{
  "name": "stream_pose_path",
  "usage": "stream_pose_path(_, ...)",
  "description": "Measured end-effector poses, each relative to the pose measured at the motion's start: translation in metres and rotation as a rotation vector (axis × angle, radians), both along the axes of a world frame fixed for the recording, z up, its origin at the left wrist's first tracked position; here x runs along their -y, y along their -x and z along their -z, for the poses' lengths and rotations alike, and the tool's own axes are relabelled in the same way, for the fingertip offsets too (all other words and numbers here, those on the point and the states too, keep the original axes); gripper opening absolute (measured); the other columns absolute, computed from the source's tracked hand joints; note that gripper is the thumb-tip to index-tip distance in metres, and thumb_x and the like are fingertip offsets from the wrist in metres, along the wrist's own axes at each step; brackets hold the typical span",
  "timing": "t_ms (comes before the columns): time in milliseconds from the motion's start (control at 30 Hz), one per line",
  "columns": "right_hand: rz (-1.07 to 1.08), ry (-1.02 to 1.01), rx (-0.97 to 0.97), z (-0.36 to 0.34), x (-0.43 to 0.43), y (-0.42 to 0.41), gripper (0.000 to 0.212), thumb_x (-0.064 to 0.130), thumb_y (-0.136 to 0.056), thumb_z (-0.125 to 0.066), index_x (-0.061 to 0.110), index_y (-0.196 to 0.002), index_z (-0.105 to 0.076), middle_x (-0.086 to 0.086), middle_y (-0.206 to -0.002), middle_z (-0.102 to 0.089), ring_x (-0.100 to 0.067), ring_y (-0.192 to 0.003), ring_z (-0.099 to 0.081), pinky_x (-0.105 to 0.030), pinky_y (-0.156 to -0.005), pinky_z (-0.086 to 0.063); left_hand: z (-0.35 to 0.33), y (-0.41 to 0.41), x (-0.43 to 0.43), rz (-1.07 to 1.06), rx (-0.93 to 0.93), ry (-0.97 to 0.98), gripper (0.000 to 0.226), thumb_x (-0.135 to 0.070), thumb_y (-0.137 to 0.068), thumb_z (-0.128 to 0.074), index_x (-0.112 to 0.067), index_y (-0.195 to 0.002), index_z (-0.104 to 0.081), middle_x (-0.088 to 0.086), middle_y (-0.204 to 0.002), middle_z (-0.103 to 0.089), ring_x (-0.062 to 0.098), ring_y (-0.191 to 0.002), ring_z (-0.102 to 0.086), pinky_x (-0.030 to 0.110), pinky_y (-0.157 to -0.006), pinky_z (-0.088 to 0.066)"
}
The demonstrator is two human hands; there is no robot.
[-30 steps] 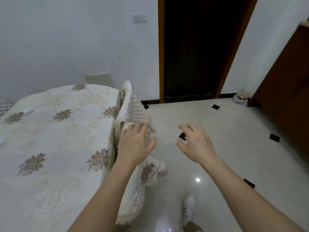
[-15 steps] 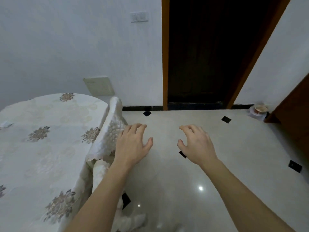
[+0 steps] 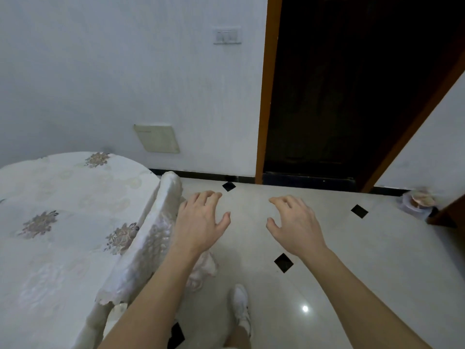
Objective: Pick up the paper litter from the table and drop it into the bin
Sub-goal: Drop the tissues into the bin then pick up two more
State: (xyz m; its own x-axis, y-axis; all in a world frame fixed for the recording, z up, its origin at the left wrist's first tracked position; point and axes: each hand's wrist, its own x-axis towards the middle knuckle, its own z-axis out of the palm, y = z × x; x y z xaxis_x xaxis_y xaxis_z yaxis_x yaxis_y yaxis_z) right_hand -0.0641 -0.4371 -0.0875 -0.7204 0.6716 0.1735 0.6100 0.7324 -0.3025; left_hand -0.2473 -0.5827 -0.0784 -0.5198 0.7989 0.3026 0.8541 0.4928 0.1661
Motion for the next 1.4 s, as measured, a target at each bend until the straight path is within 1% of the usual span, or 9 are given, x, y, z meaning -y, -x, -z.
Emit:
stream_pose_path(133,-0.010,-0.006,0.009,0.005,-0.054,0.051,0.047,0.042,-0.092,-0.053,0.025,-0.136,-0.050,0.003,-0.131,-0.056,-0.017,-0.122,-0.049,-0.036,-0.101,-0.042,0.004,0.047,-0.057,0.002,0.024,-0.002,0.051,-0.052,-0.085,-0.048,-0.020,-0.124,-0.059,-0.001,-0.121,-0.065,0.023,-0.112,-0.058,0.040,-0.087,-0.048)
stream_pose_path(267,-0.041,-0.008,0.014,0.000,-0.110,0.115,0.048,0.042,-0.091,-0.052,0.025,-0.136,-0.050,0.004,-0.131,-0.056,-0.017,-0.123,-0.048,-0.036,-0.101,-0.042,0.001,0.103,-0.119,-0.013,0.060,-0.020,0.052,-0.051,-0.087,-0.052,-0.021,-0.129,-0.057,-0.001,-0.128,-0.062,0.022,-0.118,-0.055,0.040,-0.093,-0.045)
stream_pose_path(400,-0.048,-0.041,0.000,-0.006,-0.164,0.175,0.045,0.041,-0.089,-0.054,0.026,-0.132,-0.054,0.006,-0.125,-0.058,-0.016,-0.120,-0.049,-0.035,-0.096,-0.043,-0.009,0.159,-0.175,-0.027,0.071,-0.061,0.048,-0.047,-0.086,-0.059,-0.020,-0.125,-0.060,-0.001,-0.125,-0.063,0.024,-0.116,-0.055,0.040,-0.091,-0.045)
stream_pose_path(533,-0.042,-0.030,-0.013,-0.004,-0.205,0.220,0.042,0.040,-0.088,-0.056,0.027,-0.128,-0.055,0.007,-0.122,-0.058,-0.015,-0.115,-0.050,-0.035,-0.094,-0.046,-0.014,0.204,-0.219,-0.035,0.044,-0.062,0.047,-0.047,-0.086,-0.060,-0.021,-0.124,-0.060,-0.002,-0.125,-0.064,0.024,-0.115,-0.056,0.042,-0.089,-0.045)
stream_pose_path(733,-0.062,0.006,-0.010,0.005,-0.266,0.278,0.044,0.042,-0.089,-0.056,0.028,-0.130,-0.053,0.007,-0.125,-0.056,-0.015,-0.119,-0.048,-0.036,-0.096,-0.047,-0.006,0.257,-0.272,-0.058,0.058,-0.017,0.048,-0.049,-0.087,-0.057,-0.021,-0.126,-0.059,-0.002,-0.128,-0.062,0.023,-0.119,-0.054,0.041,-0.092,-0.044)
stream_pose_path(933,-0.169,0.019,-0.019,0.014,-0.330,0.356,0.044,0.038,-0.090,-0.055,0.024,-0.132,-0.054,0.002,-0.126,-0.058,-0.019,-0.119,-0.049,-0.038,-0.095,-0.046,0.005,0.325,-0.319,-0.139,0.059,-0.012,0.048,-0.047,-0.086,-0.058,-0.020,-0.125,-0.059,-0.002,-0.127,-0.063,0.023,-0.118,-0.055,0.041,-0.091,-0.045)
stream_pose_path(1133,-0.307,0.034,-0.045,0.010,-0.415,0.466,0.047,0.038,-0.093,-0.051,0.024,-0.137,-0.050,0.001,-0.134,-0.054,-0.017,-0.123,-0.046,-0.036,-0.099,-0.041,0.004,0.410,-0.382,-0.284,0.031,-0.002,0.050,-0.051,-0.087,-0.051,-0.021,-0.126,-0.059,-0.001,-0.127,-0.063,0.022,-0.117,-0.056,0.040,-0.091,-0.047)
stream_pose_path(1267,-0.407,0.074,-0.061,0.000,-0.464,0.533,0.046,0.035,-0.093,-0.053,0.021,-0.136,-0.052,0.000,-0.132,-0.055,-0.019,-0.121,-0.048,-0.036,-0.097,-0.042,-0.004,0.457,-0.414,-0.389,0.030,0.022,0.051,-0.053,-0.088,-0.048,-0.023,-0.128,-0.057,-0.004,-0.129,-0.061,0.020,-0.117,-0.054,0.038,-0.094,-0.046)
stream_pose_path(1400,-0.538,0.094,-0.079,-0.008,-0.491,0.594,0.044,0.032,-0.091,-0.057,0.019,-0.133,-0.056,-0.002,-0.129,-0.058,-0.021,-0.118,-0.051,-0.037,-0.095,-0.045,-0.008,0.494,-0.426,-0.513,0.052,0.023,0.055,-0.055,-0.089,-0.044,-0.023,-0.133,-0.054,-0.004,-0.134,-0.058,0.018,-0.125,-0.049,0.036,-0.100,-0.040)
